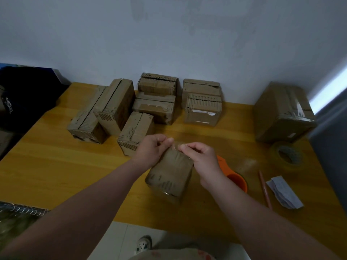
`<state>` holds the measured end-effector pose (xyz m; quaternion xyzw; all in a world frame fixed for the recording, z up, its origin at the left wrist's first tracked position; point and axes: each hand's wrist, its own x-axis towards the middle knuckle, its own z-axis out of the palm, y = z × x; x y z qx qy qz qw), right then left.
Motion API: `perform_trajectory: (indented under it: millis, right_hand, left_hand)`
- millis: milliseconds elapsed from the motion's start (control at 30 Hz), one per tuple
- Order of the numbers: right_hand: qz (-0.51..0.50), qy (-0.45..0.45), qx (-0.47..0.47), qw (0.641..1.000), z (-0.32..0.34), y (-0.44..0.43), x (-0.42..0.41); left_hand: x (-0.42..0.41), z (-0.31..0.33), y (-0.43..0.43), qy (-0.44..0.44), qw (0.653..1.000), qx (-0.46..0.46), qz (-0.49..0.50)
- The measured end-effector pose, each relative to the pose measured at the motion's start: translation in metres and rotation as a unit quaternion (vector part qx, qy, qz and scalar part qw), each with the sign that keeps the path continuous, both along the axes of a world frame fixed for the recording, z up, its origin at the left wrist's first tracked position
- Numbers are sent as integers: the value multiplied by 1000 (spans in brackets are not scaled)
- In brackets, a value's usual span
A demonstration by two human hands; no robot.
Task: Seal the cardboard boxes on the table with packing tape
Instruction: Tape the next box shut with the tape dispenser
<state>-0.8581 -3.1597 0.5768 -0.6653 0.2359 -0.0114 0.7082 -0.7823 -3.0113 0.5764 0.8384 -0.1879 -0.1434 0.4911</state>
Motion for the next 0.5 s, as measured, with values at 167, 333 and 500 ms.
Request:
perform_trajectory:
  millis: [167,333,500]
  right_hand:
    - [-76,63,58,993,0,-5,-2]
    - [-76,84,82,990,-12,-7,-8]
    - [109,125,-90,982,-22,-28,-23]
  left_hand:
    - [-22,-6,9,-171,967,188,-37]
    - [-38,-30,16,-153,927,307,-150]
    - [-41,-36,11,-145,934,293,-145]
